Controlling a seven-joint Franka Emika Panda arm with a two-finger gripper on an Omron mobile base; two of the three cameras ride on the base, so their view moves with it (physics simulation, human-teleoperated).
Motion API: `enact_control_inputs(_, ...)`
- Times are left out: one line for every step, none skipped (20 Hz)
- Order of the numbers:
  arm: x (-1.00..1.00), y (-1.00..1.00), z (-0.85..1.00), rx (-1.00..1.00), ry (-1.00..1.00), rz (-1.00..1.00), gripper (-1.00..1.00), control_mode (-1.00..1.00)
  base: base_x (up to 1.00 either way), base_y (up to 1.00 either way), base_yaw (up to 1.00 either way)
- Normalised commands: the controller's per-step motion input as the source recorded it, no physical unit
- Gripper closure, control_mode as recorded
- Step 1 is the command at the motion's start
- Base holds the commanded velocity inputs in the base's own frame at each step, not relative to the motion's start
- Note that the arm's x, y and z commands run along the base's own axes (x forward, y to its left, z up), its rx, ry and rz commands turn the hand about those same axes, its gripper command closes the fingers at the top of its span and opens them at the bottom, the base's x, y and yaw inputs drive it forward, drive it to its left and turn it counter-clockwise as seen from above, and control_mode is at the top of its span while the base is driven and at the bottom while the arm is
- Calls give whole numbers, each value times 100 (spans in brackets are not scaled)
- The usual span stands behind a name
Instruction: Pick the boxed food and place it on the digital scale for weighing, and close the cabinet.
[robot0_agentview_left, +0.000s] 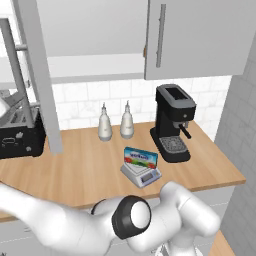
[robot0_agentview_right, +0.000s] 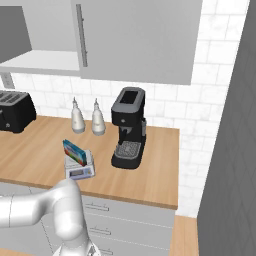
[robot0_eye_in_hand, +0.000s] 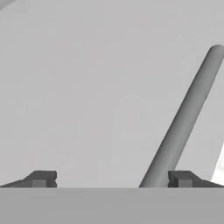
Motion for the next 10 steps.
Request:
enact_control_inputs(48, -74, 0, 8, 0, 0, -100, -100, 0, 0, 0)
enact_control_inputs(51, -69, 0, 7, 0, 0, -100, -100, 0, 0, 0)
enact_control_inputs(54, -69, 0, 6, 0, 0, -100, -100, 0, 0, 0)
enact_control_inputs(58, -70, 0, 5, 0, 0, -100, -100, 0, 0, 0)
enact_control_inputs(59, -68, 0, 5, 0, 0, -100, -100, 0, 0, 0)
enact_control_inputs(60, -68, 0, 5, 0, 0, -100, -100, 0, 0, 0)
enact_control_inputs(61, -69, 0, 5, 0, 0, -100, -100, 0, 0, 0)
enact_control_inputs(65, -72, 0, 6, 0, 0, -100, -100, 0, 0, 0)
enact_control_inputs(66, -76, 0, 6, 0, 0, -100, -100, 0, 0, 0)
enact_control_inputs(66, -78, 0, 8, 0, 0, -100, -100, 0, 0, 0)
